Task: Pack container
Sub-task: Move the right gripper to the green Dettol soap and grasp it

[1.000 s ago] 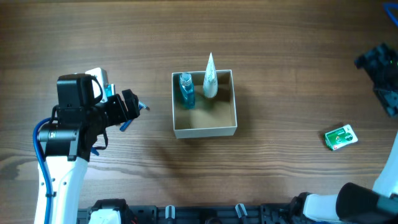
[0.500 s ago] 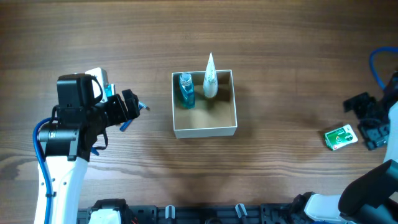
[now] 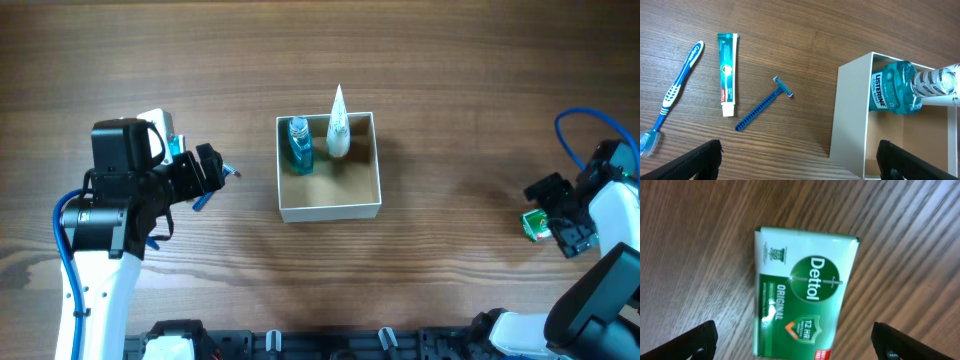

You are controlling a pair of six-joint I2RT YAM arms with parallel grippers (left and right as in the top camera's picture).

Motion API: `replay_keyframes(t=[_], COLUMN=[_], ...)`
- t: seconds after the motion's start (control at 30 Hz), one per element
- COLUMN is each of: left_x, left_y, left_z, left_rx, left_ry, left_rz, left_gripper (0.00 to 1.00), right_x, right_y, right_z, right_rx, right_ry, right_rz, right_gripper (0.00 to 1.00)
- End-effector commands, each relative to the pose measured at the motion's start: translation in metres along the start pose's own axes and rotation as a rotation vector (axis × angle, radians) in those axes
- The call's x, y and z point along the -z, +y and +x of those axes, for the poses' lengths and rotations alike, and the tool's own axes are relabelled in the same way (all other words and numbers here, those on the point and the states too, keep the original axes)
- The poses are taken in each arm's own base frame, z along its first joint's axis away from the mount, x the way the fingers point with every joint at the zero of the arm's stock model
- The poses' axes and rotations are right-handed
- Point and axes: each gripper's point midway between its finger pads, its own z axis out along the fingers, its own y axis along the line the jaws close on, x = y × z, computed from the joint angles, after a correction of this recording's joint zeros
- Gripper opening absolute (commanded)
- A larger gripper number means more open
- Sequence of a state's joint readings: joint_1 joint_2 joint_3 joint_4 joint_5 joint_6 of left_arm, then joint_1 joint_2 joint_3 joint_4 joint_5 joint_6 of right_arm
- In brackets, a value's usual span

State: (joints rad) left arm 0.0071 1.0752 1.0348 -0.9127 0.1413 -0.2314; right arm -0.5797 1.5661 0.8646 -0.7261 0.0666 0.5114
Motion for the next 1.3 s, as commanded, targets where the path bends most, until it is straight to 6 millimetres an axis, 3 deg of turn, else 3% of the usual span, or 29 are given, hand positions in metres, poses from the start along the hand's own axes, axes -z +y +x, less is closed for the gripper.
replay_keyframes(t=[0.0, 0.23, 0.57, 1.03, 1.27], left_x=[0.004, 0.004, 0.004, 0.004, 0.004], left_y=[-0.010, -0.009, -0.008, -0.008, -0.008], left_z=[-0.004, -0.001, 0.000, 0.000, 0.000], left_rx=[0.005, 0.007, 0.008, 0.008, 0.008], left_ry=[-0.007, 0.006, 0.010, 0.010, 0.010], left_rz=[0.041, 0.036, 0.035, 0.035, 0.035], left_gripper=[1.00, 1.00, 1.00, 1.00, 1.00], right_x=[-0.010, -0.027, -0.029, -0.029, -0.029], right_y=[0.000, 0.003, 0.004, 0.003, 0.003], right_z=[0.004, 0.002, 0.001, 0.002, 0.002], right_rx=[0.011, 0.006, 0.004, 0.005, 0.005], right_ry=[-0.008, -0.070, -0.084, -0.076, -0.076], right_rz=[-0.018, -0.056, -0.063, -0.060, -0.061], right_gripper=[1.00, 1.00, 0.98, 0.61, 0.52])
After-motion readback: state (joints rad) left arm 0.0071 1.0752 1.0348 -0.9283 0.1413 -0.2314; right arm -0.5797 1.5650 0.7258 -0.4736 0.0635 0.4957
